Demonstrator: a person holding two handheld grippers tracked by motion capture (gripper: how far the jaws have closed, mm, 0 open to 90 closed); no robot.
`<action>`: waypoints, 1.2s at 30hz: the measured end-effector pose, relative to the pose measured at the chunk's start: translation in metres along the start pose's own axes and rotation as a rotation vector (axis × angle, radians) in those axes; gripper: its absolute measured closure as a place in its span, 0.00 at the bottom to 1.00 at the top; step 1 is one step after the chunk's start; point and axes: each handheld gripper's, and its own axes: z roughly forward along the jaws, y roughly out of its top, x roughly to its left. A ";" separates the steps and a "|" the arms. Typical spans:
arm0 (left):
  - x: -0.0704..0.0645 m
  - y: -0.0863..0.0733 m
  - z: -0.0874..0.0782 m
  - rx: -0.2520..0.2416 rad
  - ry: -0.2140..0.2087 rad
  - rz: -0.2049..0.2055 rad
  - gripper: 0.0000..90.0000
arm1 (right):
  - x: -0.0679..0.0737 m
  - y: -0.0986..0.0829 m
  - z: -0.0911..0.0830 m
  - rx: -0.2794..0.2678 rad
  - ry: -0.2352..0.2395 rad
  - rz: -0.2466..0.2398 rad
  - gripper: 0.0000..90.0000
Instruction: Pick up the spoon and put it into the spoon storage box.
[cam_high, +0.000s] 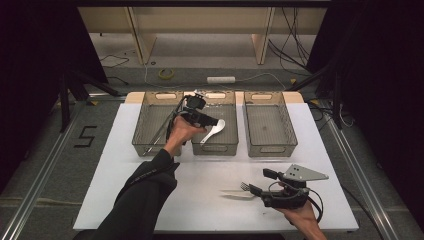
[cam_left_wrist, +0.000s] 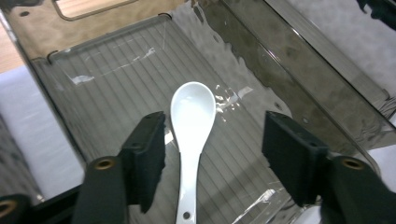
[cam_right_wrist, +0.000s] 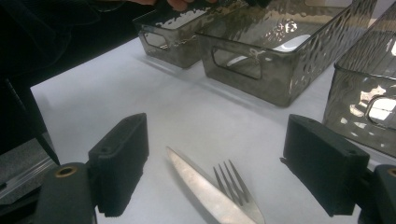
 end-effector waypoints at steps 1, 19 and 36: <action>0.001 -0.001 -0.003 -0.002 -0.006 0.004 0.40 | 0.000 0.000 0.000 -0.002 0.000 -0.001 0.26; -0.001 -0.036 -0.072 -0.047 -0.068 0.091 0.28 | -0.005 0.008 -0.003 0.098 -0.032 -0.073 0.26; 0.002 -0.095 -0.107 -0.119 -0.081 0.140 0.24 | -0.018 0.016 0.003 0.355 -0.095 -0.213 0.29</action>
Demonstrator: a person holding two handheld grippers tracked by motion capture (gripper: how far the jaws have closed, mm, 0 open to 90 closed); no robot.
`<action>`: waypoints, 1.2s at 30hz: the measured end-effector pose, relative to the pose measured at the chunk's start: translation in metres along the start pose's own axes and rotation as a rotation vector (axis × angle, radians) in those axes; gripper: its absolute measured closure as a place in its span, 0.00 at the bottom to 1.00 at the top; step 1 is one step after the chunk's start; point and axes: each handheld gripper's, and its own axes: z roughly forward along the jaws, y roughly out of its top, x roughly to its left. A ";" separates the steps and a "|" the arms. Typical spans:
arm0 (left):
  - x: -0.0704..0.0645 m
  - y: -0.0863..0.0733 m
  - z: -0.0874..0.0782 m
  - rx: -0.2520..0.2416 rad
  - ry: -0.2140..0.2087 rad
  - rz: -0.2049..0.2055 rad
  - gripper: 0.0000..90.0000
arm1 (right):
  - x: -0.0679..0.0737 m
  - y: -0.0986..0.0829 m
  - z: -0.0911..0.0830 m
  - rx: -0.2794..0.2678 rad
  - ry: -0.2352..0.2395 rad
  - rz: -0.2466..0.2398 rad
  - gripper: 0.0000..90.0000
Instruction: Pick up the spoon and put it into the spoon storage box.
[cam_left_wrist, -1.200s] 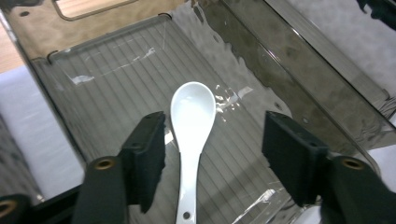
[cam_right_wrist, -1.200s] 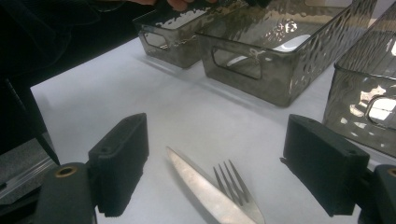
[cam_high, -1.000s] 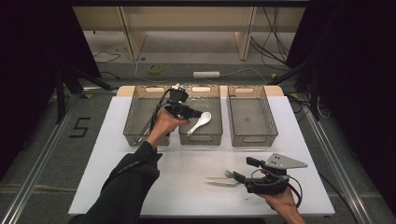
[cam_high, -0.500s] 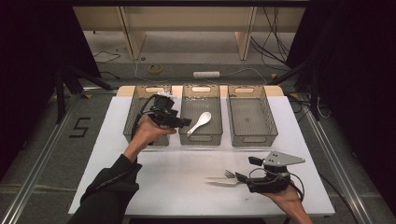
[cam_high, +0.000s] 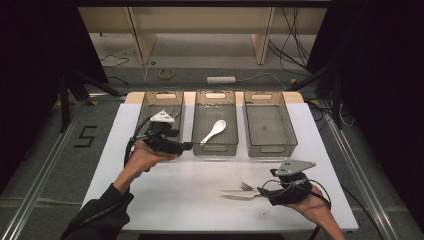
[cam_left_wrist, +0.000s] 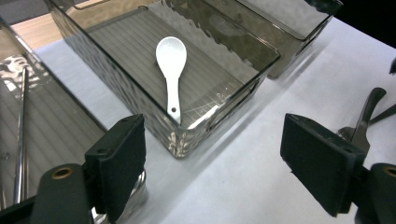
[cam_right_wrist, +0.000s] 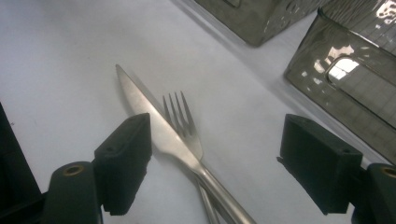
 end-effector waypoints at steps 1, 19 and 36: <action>0.000 -0.004 -0.001 -0.004 -0.001 -0.009 0.24 | -0.002 0.000 0.000 0.006 0.003 0.001 0.29; -0.017 -0.047 -0.022 -0.111 -0.021 0.008 0.22 | -0.011 0.004 0.010 0.161 0.022 -0.038 0.30; -0.016 -0.066 -0.039 -0.166 -0.001 -0.021 0.20 | -0.014 0.010 0.023 0.282 0.049 -0.083 0.32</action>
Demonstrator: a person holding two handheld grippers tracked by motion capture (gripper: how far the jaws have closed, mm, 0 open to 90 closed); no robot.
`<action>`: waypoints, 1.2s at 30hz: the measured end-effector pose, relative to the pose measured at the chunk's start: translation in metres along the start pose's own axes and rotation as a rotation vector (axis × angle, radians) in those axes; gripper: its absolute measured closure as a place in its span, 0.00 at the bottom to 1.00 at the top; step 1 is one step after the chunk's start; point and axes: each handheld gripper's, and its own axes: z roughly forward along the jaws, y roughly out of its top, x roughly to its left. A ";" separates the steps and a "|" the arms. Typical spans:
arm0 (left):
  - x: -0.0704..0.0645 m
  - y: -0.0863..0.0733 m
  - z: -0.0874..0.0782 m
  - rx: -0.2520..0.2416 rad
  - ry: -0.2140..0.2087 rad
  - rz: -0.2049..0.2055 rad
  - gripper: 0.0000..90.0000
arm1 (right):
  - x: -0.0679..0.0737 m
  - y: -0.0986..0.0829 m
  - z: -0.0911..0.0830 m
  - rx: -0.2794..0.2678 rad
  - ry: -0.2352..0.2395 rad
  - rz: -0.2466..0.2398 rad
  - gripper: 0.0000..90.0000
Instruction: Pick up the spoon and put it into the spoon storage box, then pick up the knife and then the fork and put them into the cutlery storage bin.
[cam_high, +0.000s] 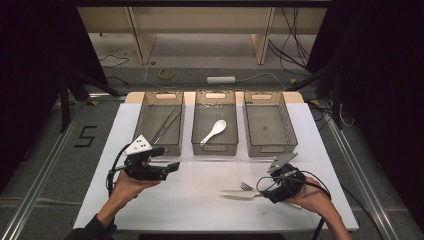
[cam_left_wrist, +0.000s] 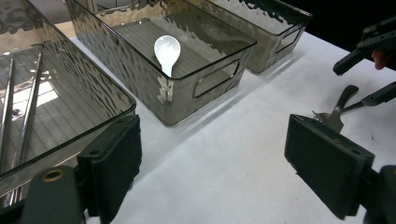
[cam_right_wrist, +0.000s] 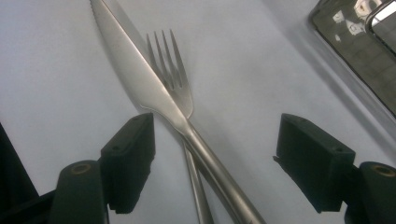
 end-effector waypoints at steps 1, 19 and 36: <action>0.000 0.000 -0.001 -0.003 0.000 -0.001 0.20 | 0.000 0.001 0.001 0.006 0.001 -0.001 0.33; -0.008 -0.008 -0.009 -0.016 -0.007 0.017 0.18 | 0.000 0.003 0.012 0.115 0.016 -0.034 0.39; -0.011 -0.010 -0.012 -0.026 -0.010 0.028 0.18 | -0.001 0.000 0.020 0.171 0.035 -0.049 0.48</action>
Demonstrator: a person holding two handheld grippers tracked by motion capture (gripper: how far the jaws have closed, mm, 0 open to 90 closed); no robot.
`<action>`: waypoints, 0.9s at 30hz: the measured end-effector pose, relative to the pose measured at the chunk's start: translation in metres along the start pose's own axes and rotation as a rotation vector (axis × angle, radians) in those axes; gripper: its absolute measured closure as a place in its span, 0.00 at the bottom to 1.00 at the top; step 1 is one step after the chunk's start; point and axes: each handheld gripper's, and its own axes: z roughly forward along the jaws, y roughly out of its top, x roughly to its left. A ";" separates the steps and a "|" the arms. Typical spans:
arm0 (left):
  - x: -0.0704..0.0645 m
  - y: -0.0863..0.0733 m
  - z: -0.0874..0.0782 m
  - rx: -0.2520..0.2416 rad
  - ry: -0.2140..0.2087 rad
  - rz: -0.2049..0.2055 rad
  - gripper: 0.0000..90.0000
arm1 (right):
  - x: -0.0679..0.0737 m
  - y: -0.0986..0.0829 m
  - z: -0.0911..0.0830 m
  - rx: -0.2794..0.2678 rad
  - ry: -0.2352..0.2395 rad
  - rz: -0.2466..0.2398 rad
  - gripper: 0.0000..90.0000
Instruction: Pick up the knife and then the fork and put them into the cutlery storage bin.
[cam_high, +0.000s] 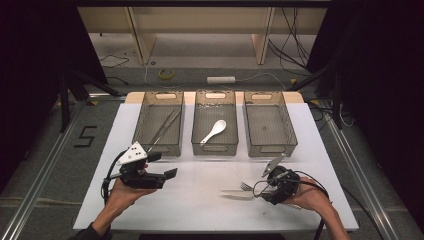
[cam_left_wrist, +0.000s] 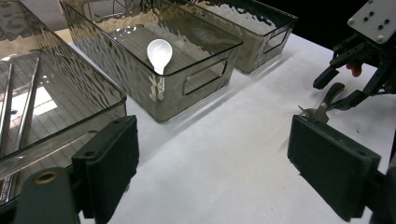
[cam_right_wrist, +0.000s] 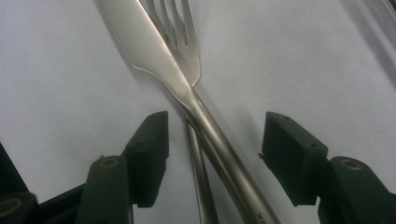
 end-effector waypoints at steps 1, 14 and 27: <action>0.000 0.000 0.000 -0.001 0.001 0.001 0.18 | 0.000 0.000 0.000 0.001 0.002 -0.001 0.48; -0.001 -0.004 -0.002 0.006 0.011 0.026 0.18 | -0.002 0.003 0.006 0.041 0.019 -0.023 0.58; -0.004 -0.004 0.000 0.016 0.007 0.040 0.18 | 0.000 0.009 0.008 0.063 0.017 -0.075 0.73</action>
